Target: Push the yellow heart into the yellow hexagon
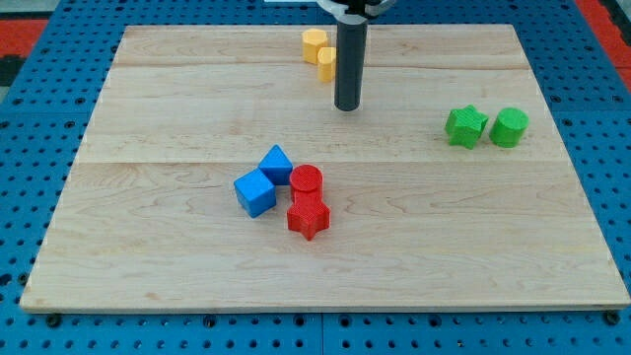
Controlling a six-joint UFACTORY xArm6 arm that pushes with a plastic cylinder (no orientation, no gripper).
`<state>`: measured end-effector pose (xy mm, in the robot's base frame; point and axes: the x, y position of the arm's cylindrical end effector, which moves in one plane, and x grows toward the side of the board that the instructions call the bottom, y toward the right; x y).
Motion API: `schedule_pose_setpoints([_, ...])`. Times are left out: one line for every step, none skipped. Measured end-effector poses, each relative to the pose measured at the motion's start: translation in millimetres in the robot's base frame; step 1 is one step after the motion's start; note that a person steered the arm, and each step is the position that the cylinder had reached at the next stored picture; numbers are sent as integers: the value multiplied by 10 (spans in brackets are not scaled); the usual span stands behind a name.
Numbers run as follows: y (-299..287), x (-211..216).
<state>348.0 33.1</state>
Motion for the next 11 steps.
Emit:
schedule_pose_setpoints([237, 233])
schedule_pose_setpoints([290, 273])
schedule_pose_setpoints([59, -346])
schedule_pose_setpoints([-156, -514])
schedule_pose_setpoints([-151, -513])
schedule_pose_setpoints([-151, -513])
schedule_pose_setpoints([-155, -602])
schedule_pose_setpoints([-151, -673])
schedule_pose_setpoints([-131, -466])
schedule_pose_setpoints([-131, -176])
schedule_pose_setpoints([-16, 15])
